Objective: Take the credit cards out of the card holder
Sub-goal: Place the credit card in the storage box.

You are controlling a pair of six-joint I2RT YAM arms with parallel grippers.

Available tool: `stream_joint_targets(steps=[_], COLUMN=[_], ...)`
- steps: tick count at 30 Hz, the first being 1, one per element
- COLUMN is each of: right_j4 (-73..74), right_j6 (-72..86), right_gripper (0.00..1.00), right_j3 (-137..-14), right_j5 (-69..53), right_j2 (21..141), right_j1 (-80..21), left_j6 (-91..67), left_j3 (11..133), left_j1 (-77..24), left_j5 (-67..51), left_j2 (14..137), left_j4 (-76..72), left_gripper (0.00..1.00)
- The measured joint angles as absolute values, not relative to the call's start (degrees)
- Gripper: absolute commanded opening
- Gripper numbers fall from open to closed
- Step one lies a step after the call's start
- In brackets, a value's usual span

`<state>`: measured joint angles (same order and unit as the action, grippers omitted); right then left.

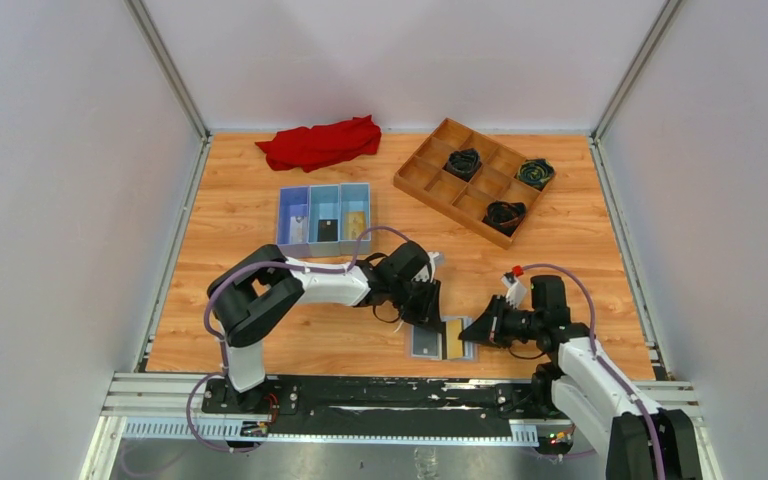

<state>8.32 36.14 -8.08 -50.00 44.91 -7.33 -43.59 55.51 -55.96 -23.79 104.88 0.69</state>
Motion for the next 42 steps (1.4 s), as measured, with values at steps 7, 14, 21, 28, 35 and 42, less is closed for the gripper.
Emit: stream_joint_targets(steps=[7, 14, 21, 28, 35, 42], right_j4=[6.76, 5.28, 3.09, 2.57, 6.52, 13.78], right_j6=[36.1, 36.1, 36.18, 35.9, 33.17, 29.91], right_gripper=[0.14, 0.15, 0.12, 0.03, 0.0, 0.0], right_j3=[-8.08, -8.05, -7.77, -7.77, -9.15, -15.57], right_j5=[-51.53, -51.94, -52.05, -52.18, -52.36, -51.4], right_j2=[46.52, 48.01, 50.02, 51.24, 50.68, 46.15], right_j1=[-7.33, -7.33, -7.79, -7.88, -7.9, -7.88], left_j6=[-43.7, -43.7, -43.72, -43.72, -43.72, -42.28], left_j3=[55.59, 55.59, 55.59, 55.57, 55.44, 55.53], left_j1=[-55.96, -55.96, -55.96, -55.99, -55.96, -55.72], left_j5=[-24.23, -24.21, -24.16, -24.01, -22.81, -20.03], left_j2=[105.43, 105.43, 105.43, 105.27, 103.09, 96.51], left_j4=[0.03, 0.05, 0.03, 0.05, 0.14, 5.06], left_gripper=[0.3, 0.3, 0.3, 0.3, 0.31, 0.32])
